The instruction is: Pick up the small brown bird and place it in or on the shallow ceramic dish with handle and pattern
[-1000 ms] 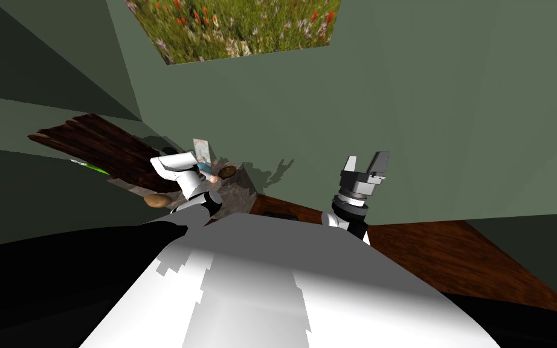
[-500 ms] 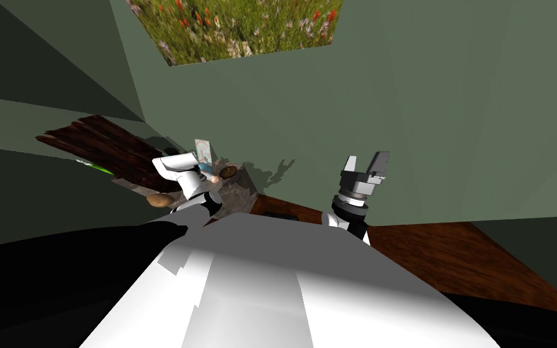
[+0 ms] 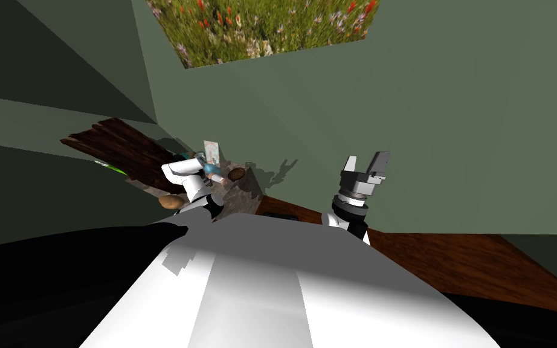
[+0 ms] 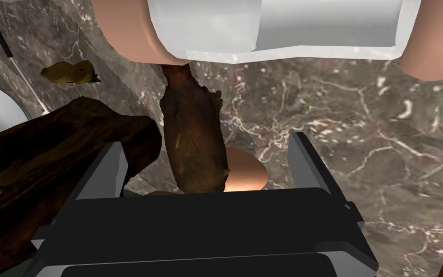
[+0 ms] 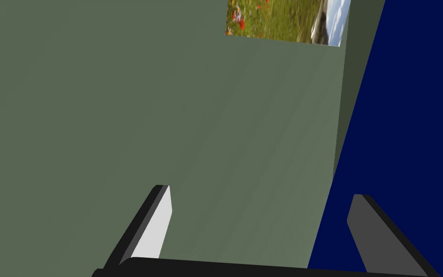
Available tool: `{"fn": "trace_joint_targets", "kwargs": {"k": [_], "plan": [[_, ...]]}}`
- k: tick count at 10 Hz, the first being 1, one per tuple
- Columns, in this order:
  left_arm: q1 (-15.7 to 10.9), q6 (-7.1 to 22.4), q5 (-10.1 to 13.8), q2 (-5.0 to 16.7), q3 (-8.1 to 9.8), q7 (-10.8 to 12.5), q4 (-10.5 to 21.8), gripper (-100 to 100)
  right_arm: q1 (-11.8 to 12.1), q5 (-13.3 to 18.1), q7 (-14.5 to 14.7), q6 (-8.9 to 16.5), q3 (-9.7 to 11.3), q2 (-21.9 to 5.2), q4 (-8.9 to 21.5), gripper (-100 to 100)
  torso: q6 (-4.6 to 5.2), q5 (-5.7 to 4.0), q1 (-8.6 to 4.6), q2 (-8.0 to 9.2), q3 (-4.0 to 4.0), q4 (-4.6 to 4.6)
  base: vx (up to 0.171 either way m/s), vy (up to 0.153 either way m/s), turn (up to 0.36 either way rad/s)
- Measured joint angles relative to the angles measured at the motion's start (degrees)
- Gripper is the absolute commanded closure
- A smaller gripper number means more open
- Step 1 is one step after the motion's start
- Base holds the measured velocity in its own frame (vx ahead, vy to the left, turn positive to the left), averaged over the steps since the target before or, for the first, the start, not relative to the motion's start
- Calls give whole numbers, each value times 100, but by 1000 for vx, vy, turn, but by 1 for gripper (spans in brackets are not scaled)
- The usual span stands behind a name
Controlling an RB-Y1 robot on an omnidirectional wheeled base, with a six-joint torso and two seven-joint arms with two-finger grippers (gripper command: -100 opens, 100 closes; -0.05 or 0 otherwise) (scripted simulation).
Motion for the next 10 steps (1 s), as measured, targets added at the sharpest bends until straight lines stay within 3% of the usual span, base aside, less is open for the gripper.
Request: {"fn": "trace_joint_targets", "kwargs": {"k": [1, 2, 3, 6, 7, 10], "plan": [[8, -43, 31, -1, 18, 8, 93, -100, 0, 0, 0, 0, 0, 0, 0, 0, 1, -3, -14, 4, 2, 1, 18, 54, 1], [8, -57, 34, 2, 20, 10, 107, 0, -1, 0, 0, 0, 1, 1, 0, 0, 3, -10, -44, 11, 7, 3, 4, 12, -1], [8, -55, 34, 2, 20, 10, 105, -100, -1, 0, 0, 0, 2, 2, 0, 0, 3, -15, -63, 17, 10, 4, 36, 26, 33], [103, -309, 46, -56, -39, 47, 320, -100, 0, 0, 0, 0, 2, 2, 0, 0, 3, -15, -64, -1, 0, 0, 49, 22, 25], [106, -333, 48, -55, -40, 49, 334, 100, -1, 0, 0, 0, 2, 2, 0, 0, 4, -17, -70, 8, 5, 2, 0, 0, 0], [105, -330, 47, -56, -42, 45, 333, 100, -1, 0, 0, 0, 2, 2, 0, 0, 2, -17, -72, 21, 12, 6, 0, 0, 0]]}}
